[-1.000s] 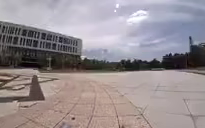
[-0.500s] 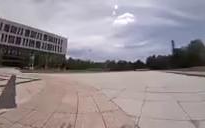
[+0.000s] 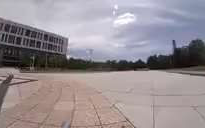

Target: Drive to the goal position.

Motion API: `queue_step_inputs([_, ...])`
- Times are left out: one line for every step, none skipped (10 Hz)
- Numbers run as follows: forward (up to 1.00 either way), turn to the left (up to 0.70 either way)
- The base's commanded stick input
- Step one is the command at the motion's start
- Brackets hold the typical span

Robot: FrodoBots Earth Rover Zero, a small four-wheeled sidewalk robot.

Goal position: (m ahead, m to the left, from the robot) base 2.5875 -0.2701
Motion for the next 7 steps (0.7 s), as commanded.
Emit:
queue_step_inputs([0.70,0.00])
queue_step_inputs([0.70,0.00])
queue_step_inputs([0.70,-0.10])
queue_step_inputs([0.70,-0.33])
queue_step_inputs([0.70,-0.33])
queue_step_inputs([0.70,-0.33])
queue_step_inputs([0.70,-0.20])
